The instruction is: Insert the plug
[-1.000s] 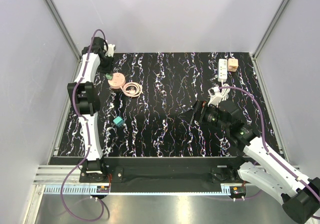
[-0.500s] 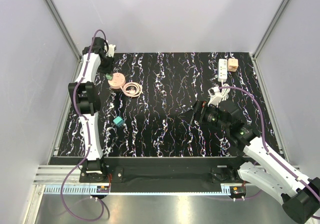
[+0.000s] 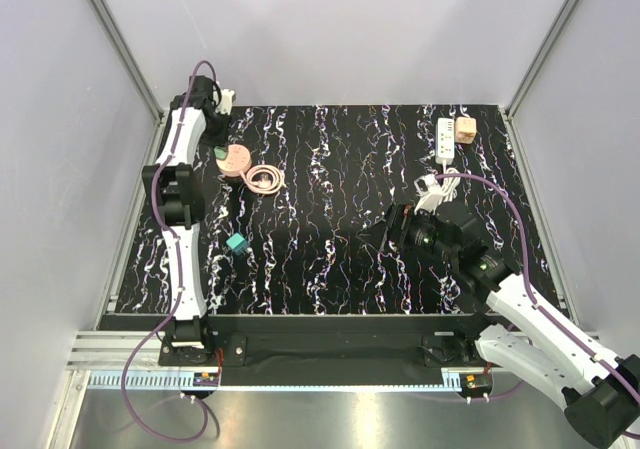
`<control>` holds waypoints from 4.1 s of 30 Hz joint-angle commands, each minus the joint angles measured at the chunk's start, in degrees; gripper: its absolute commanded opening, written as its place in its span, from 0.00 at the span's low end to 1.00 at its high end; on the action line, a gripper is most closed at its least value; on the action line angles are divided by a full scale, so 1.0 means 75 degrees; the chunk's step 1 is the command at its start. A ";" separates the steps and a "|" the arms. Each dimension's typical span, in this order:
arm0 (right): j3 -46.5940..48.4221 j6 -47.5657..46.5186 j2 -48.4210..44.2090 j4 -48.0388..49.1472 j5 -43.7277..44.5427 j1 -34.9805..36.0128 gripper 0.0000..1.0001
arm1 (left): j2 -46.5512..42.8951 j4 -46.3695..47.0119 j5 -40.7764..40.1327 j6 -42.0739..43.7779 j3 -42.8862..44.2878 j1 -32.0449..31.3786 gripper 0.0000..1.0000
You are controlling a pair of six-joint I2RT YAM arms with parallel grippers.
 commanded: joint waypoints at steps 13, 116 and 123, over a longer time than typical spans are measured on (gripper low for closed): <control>0.0317 -0.0295 -0.0321 -0.0237 0.0437 0.0034 1.00 | -0.0221 0.0700 -0.0239 -0.0348 -0.2150 -0.0076 0.13; 0.1468 -0.3963 0.3561 0.2048 0.3894 0.3936 0.00 | -0.9337 0.6302 0.6194 -0.6102 -1.1291 -0.2360 0.82; 0.0599 -0.4033 0.1429 0.2212 0.3753 0.3936 0.00 | -0.9233 0.6056 0.5736 -0.6676 -1.0764 -0.3776 0.78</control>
